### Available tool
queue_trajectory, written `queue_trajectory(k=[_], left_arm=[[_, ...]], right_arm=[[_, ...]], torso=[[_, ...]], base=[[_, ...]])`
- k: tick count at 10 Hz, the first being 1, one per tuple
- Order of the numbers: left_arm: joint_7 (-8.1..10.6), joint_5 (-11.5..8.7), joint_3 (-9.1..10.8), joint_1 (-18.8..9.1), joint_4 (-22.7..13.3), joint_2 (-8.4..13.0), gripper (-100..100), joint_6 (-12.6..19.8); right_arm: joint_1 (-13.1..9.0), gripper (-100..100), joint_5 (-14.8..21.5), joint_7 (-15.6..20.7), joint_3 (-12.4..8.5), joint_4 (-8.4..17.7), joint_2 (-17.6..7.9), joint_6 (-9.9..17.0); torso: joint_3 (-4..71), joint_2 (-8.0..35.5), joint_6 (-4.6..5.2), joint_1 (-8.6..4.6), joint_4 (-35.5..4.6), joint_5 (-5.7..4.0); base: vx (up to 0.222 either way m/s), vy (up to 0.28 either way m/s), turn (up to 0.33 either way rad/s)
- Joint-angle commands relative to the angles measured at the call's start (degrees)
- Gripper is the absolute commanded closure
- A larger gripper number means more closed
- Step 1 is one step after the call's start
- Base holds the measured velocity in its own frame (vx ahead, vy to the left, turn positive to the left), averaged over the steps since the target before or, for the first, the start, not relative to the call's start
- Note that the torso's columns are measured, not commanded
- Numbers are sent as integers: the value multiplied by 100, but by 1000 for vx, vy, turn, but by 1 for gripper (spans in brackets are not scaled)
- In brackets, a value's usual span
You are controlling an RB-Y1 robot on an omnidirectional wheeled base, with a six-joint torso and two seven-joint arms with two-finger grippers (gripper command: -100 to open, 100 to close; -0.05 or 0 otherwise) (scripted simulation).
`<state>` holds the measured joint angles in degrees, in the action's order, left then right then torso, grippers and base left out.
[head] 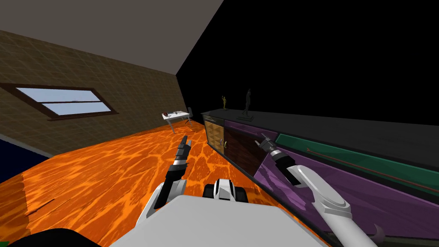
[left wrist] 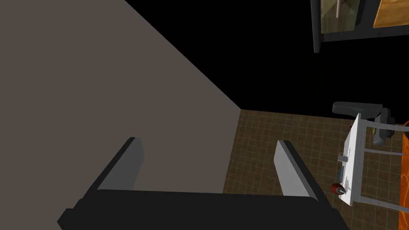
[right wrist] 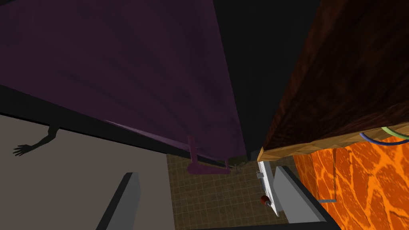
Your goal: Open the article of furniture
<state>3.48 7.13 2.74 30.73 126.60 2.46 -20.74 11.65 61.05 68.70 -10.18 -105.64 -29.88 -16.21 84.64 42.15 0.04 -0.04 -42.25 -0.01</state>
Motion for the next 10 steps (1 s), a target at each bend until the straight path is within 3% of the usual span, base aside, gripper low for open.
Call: queue_trajectory(k=[1,2,3,6,7,10], left_arm=[[0,0,-1,-1,0,0,0,0],[0,0,0,0,0,0,0,0],[0,0,1,2,0,0,0,0],[0,0,-1,-1,0,0,0,0],[0,0,0,0,0,0,0,0],[0,0,0,-1,0,0,0,0]], right_arm=[[-254,-100,0,37,-207,386,-24,88],[-254,-100,0,37,-207,447,-24,88],[-438,-100,4,58,-381,687,-57,178],[-621,-100,8,80,-554,1067,-90,268],[-804,-100,13,101,-728,1331,-123,358],[-988,-100,17,122,-901,1687,-156,448]], torso=[[-2,8,-8,4,-1,2],[-1,1,0,5,0,1],[8,-14,2,7,4,2],[-21,37,-9,9,-10,3],[-18,27,3,1,-8,0],[-3,8,-11,8,-1,2]], base=[[-114,-29,238],[-32,-12,-4],[-87,-9,349],[-132,-3,279],[-144,-4,342],[-128,10,281]])
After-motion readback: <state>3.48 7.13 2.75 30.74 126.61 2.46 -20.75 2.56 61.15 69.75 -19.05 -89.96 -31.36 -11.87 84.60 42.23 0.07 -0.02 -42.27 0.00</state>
